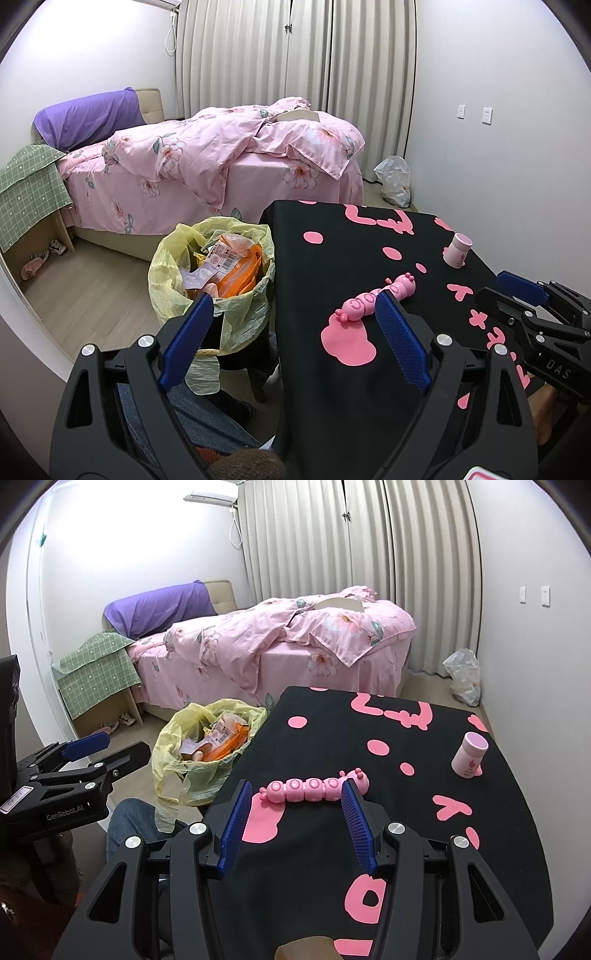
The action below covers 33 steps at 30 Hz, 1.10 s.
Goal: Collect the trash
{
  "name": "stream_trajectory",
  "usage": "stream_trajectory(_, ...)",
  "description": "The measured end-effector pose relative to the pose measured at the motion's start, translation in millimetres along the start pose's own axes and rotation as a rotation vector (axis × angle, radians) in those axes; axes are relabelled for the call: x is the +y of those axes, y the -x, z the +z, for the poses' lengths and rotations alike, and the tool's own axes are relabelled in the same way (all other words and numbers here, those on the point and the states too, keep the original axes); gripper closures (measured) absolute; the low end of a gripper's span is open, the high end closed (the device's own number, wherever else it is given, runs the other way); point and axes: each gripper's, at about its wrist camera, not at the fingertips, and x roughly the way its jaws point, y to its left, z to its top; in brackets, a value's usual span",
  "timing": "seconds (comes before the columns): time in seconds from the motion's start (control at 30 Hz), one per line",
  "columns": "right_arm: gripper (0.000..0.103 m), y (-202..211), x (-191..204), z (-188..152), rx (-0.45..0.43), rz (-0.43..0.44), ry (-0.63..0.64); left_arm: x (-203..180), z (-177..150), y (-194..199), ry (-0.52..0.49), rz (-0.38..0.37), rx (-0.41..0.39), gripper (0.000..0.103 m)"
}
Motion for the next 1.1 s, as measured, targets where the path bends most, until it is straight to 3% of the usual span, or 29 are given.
stream_trajectory(1.1, 0.055, 0.5, -4.2, 0.8, 0.004, 0.001, -0.005, -2.0, -0.4, 2.0, -0.003, 0.008, -0.005, 0.018)
